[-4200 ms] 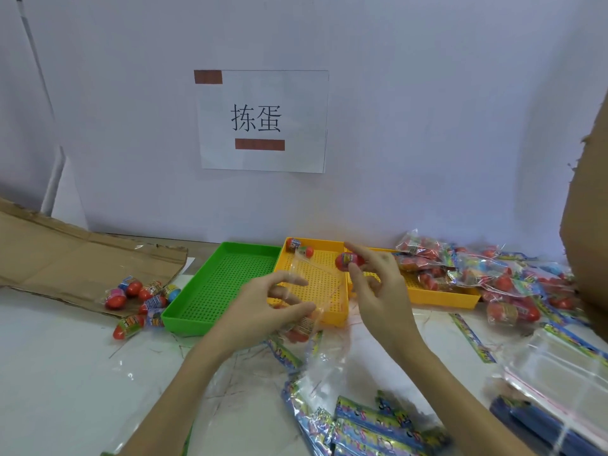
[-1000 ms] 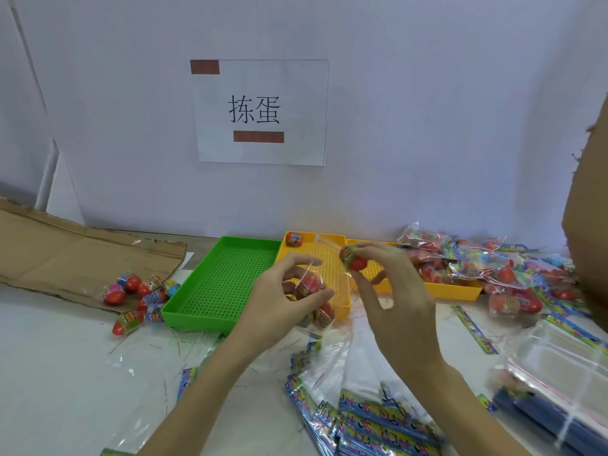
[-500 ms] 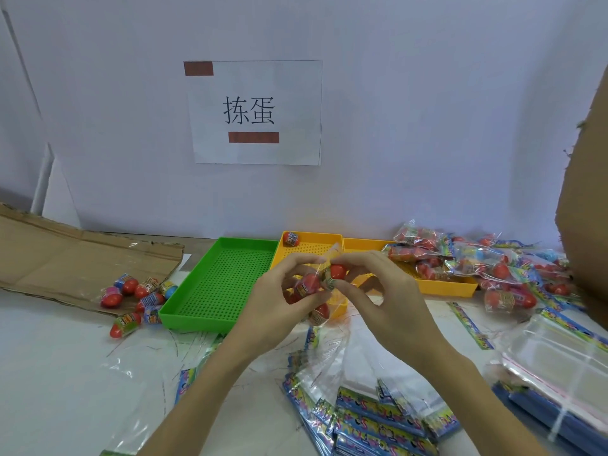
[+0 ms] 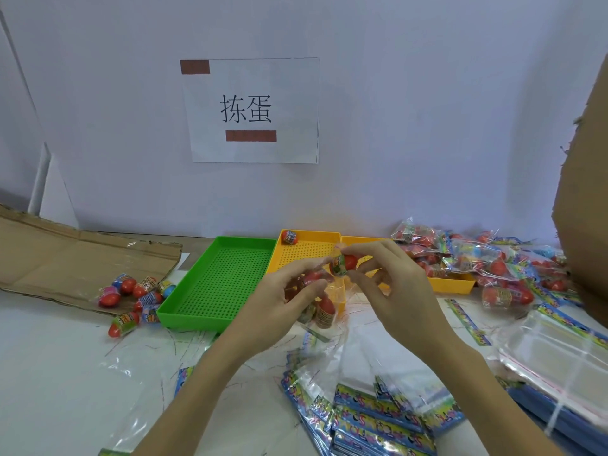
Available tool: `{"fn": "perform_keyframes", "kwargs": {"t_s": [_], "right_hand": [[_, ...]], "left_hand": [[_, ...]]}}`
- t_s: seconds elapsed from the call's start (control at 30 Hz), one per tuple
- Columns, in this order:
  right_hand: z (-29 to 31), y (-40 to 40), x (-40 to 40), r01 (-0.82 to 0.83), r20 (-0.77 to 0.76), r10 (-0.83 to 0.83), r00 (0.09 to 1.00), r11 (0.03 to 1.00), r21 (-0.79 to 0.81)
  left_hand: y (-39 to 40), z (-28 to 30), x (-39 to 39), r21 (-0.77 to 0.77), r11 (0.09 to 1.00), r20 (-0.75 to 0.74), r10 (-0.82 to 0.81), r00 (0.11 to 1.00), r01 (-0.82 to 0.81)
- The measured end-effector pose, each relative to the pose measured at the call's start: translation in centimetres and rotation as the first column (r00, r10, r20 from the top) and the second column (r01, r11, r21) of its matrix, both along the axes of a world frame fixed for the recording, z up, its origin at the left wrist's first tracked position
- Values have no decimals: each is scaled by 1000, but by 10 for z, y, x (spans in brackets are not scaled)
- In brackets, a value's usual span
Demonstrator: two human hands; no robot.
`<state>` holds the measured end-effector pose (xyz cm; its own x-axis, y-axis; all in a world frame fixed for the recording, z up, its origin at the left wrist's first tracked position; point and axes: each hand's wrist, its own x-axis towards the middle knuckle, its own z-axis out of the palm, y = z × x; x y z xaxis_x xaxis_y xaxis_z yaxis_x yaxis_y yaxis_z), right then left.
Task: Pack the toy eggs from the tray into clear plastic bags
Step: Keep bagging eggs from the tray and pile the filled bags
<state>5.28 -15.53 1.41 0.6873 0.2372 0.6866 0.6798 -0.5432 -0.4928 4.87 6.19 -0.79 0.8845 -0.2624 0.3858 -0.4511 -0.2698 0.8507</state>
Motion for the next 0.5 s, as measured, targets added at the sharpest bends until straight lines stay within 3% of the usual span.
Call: {"fn": "perform_keyframes", "kwargs": {"t_s": [0.13,0.33,0.5], "right_hand": [[4,1,-2,37,-42,-32,999,992,124],[11,-5,-2,34,27,-33,999,998,-51],[15,-13,-4,-91,-161,83,983,995,-43]], "left_hand": [[-1,1,-1,18,999,7,-29,1000,29],[-3,-1,-1,29,999,24,-31,999,31],[-4,0,-2,9,1000,51,-27,998,26]]}}
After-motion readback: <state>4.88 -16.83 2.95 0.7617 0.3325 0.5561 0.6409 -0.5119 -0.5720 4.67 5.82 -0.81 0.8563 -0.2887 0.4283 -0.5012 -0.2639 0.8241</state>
